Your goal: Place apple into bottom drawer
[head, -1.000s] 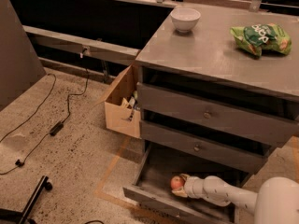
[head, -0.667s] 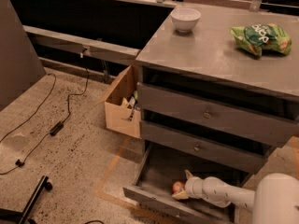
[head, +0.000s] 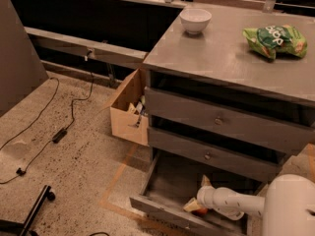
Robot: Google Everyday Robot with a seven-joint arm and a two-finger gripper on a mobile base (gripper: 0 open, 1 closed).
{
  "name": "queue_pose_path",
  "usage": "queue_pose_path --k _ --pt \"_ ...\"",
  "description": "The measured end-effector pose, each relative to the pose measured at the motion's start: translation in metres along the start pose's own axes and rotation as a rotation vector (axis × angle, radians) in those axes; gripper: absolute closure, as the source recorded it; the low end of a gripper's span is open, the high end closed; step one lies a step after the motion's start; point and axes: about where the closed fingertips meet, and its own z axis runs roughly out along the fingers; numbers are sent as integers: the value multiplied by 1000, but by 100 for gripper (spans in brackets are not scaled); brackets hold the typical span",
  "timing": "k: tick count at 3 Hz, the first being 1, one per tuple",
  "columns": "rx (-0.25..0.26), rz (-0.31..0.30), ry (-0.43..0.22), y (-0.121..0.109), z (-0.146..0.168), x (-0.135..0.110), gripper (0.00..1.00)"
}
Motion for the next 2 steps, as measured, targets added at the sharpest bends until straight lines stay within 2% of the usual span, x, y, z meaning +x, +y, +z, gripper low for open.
queue_pose_path --k 1,2 --pt "88 58 26 -18 -24 4 0" --pt "171 120 41 -35 -66 7 18"
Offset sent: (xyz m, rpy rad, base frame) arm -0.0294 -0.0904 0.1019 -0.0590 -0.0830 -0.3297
